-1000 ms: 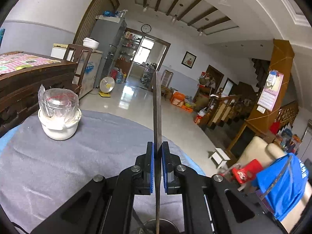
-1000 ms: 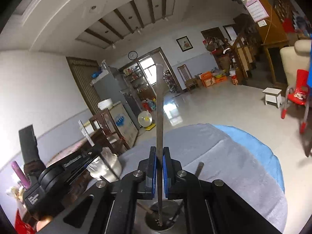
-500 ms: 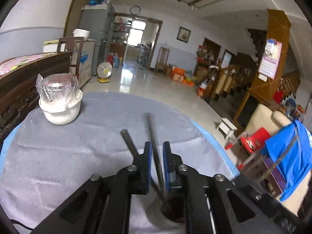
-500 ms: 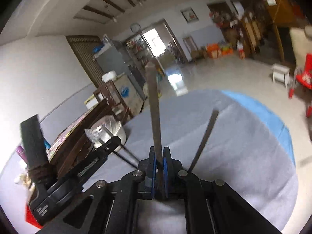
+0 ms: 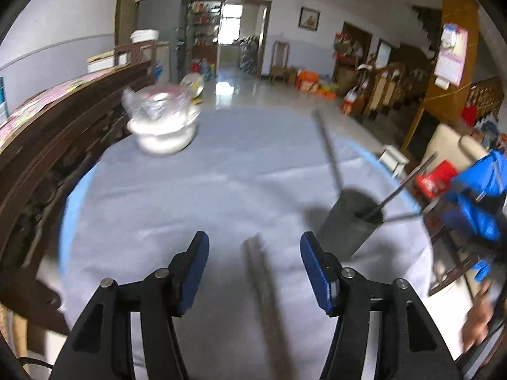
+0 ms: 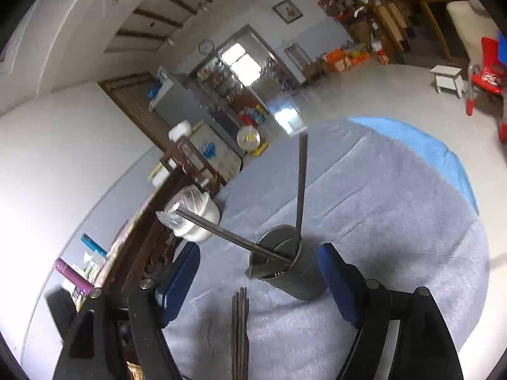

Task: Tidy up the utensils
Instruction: 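Bring both open tools back over the remaining chopsticks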

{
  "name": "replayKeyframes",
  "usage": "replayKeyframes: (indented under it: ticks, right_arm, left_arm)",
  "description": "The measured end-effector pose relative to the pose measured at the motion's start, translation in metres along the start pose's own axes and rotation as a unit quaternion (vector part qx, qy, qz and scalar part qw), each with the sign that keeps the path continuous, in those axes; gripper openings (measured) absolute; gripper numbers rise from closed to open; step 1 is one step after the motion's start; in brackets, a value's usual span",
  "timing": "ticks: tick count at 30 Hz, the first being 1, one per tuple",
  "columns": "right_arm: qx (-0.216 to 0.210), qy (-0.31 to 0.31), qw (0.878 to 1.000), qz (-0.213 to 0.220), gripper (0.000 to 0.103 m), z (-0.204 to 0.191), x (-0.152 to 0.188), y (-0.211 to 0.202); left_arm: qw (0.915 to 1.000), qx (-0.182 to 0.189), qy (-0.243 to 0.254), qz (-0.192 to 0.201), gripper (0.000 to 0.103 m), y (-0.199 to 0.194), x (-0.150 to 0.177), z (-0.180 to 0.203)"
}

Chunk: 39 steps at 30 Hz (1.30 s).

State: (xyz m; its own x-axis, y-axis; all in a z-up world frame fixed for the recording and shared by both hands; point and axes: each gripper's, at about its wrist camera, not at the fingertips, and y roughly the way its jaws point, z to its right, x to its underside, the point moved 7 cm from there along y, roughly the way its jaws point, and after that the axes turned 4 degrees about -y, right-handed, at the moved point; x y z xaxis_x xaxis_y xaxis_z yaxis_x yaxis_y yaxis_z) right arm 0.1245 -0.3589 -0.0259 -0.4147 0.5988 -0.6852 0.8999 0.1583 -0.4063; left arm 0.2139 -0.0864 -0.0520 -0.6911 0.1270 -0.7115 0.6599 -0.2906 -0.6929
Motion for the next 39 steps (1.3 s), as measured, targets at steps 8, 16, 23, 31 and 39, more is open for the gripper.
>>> replayKeyframes:
  ticks: [8,16,23,31,39]
  right_arm:
    - [-0.031,-0.076,0.996,0.043,0.079,-0.037,0.013,-0.044]
    - [-0.022,-0.082,0.986,-0.141,0.034,-0.048,0.098,0.044]
    - [-0.007,-0.097,0.963,-0.25,0.034,-0.054,0.153,0.119]
    - [0.041,-0.128,0.946,-0.295,0.029,-0.053,0.178,0.154]
    - [0.069,-0.132,0.944,-0.294,0.024,-0.039,0.174,0.15]
  left_arm:
    - [0.9976,-0.034,-0.036,-0.048,0.067,-0.005,0.045,-0.046]
    - [0.995,-0.041,-0.031,-0.086,0.067,0.005,0.082,-0.057]
    - [0.9935,-0.03,-0.046,-0.1,0.067,0.01,0.089,-0.063]
    - [0.9915,-0.021,-0.048,-0.119,0.067,0.025,0.092,-0.066]
    - [0.987,0.003,-0.062,-0.148,0.067,0.044,0.095,-0.057]
